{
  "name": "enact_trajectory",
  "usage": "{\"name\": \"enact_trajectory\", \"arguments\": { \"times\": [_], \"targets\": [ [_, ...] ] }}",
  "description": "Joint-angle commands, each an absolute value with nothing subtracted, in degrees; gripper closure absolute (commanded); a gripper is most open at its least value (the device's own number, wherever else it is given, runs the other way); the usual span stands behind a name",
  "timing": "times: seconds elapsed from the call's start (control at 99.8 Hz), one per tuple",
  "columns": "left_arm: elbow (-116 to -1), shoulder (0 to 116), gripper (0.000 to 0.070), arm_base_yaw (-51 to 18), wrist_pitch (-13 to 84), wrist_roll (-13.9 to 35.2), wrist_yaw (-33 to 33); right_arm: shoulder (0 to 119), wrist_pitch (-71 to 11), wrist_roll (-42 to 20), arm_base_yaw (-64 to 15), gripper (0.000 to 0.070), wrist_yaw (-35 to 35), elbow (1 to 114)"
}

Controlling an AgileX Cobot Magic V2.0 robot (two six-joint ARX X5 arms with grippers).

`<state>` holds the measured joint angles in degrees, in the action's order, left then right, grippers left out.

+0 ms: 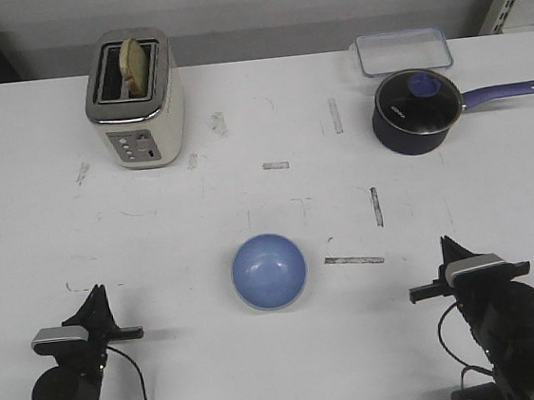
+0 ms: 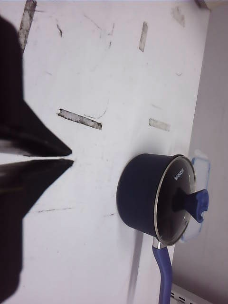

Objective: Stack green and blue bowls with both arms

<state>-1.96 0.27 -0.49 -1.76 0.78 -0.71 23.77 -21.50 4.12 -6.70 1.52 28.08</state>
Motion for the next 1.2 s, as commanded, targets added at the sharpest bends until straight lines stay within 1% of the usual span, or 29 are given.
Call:
{"name": "enact_trajectory", "arguments": {
  "times": [0.0,0.15,0.811,0.912,1.042,1.192],
  "targets": [
    [-0.7,0.2,0.0699,-0.4,-2.9,0.6,-0.6,24.0,-20.3,4.3,-6.8,0.07,1.5,28.4],
    [-0.7,0.2,0.0699,-0.4,-3.0,0.6,-0.5,24.0,-19.2,4.3,-6.8,0.07,1.5,28.4],
    [-0.7,0.2,0.0699,-0.4,-3.0,0.6,-0.5,24.0,-19.2,4.3,-6.8,0.07,1.5,28.4],
    [-0.7,0.2,0.0699,-0.4,-3.0,0.6,-0.5,22.8,-18.6,5.3,-5.9,0.07,1.7,28.4],
    [-0.7,0.2,0.0699,-0.4,-3.0,0.6,-0.6,20.4,-14.6,4.5,-3.1,0.07,1.7,25.0],
    [-0.7,0.2,0.0699,-0.4,-3.0,0.6,-0.6,15.3,-8.4,3.6,0.5,0.07,1.6,16.8]
  ]
}}
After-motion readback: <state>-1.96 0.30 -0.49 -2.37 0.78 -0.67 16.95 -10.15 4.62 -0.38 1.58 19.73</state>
